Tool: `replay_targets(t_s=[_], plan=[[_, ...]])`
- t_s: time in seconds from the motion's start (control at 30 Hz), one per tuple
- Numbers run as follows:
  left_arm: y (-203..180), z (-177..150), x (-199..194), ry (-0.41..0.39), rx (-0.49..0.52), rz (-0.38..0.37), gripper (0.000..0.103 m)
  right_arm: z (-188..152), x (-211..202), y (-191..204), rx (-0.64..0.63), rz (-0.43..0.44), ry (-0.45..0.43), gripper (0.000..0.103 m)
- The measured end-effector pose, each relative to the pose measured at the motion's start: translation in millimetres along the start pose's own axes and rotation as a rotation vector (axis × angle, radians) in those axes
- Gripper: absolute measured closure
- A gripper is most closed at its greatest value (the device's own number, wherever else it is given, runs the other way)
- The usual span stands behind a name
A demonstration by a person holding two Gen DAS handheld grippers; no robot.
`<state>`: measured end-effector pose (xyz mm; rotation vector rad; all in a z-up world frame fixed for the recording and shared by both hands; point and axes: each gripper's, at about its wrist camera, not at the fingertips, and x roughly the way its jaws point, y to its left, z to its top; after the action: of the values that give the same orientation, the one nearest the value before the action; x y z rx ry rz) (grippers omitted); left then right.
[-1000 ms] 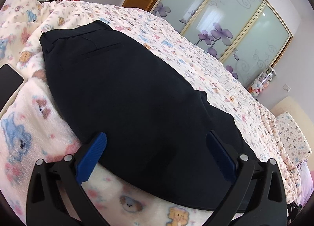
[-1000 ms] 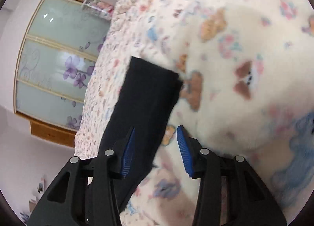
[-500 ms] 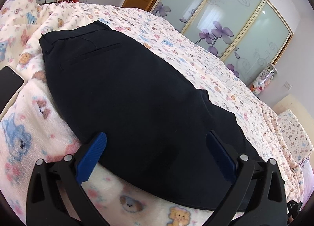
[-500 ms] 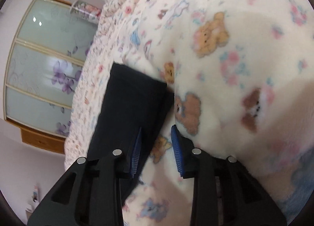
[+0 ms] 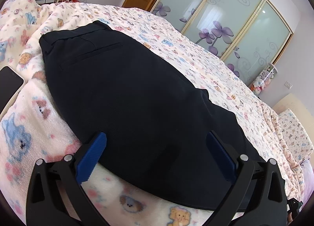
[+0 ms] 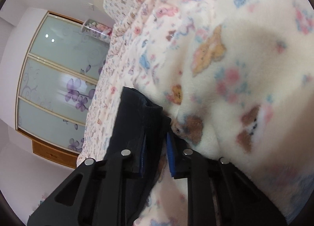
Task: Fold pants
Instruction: 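Pinch the trouser fold with the right tool and pull it flat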
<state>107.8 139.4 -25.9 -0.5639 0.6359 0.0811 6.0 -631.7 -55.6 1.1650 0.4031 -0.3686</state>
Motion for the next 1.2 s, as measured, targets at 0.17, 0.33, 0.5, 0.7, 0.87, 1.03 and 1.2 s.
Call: replay_targets(t_s=[0.17, 0.33, 0.5, 0.7, 0.87, 1.03, 1.2], plan=[[1.5, -1.0, 0.0, 0.001, -0.005, -0.004, 0.002, -11.4, -11.5, 48.6, -0.149, 0.013, -0.096, 0.093], [4.0, -0.1, -0.4, 0.003, -0.013, -0.009, 0.002, -47.8, -26.1, 122.9, -0.37, 0.161, -0.127, 0.093], [4.6, 0.2, -0.5, 0.004, -0.012, -0.006, 0.002, -117.4, -19.9, 194.7, -0.547, 0.351, -0.013, 0.093], [5.6, 1.1, -1.4, 0.009, -0.02, -0.016, 0.002, -215.7, 18.2, 243.2, -0.69, 0.469, 0.278, 0.093], [8.4, 2.5, -2.0, 0.017, -0.024, -0.034, 0.002, -304.0, 82.9, 233.2, -0.791, 0.284, 0.602, 0.093], [11.7, 3.9, -2.7, 0.029, -0.031, -0.062, 0.002, -303.7, 73.6, 237.9, -0.767, 0.333, 0.563, 0.093], [11.6, 4.0, -2.9, 0.034, -0.025, -0.071, 0.002, -335.1, 55.2, 253.3, -0.923, 0.374, 0.578, 0.093]])
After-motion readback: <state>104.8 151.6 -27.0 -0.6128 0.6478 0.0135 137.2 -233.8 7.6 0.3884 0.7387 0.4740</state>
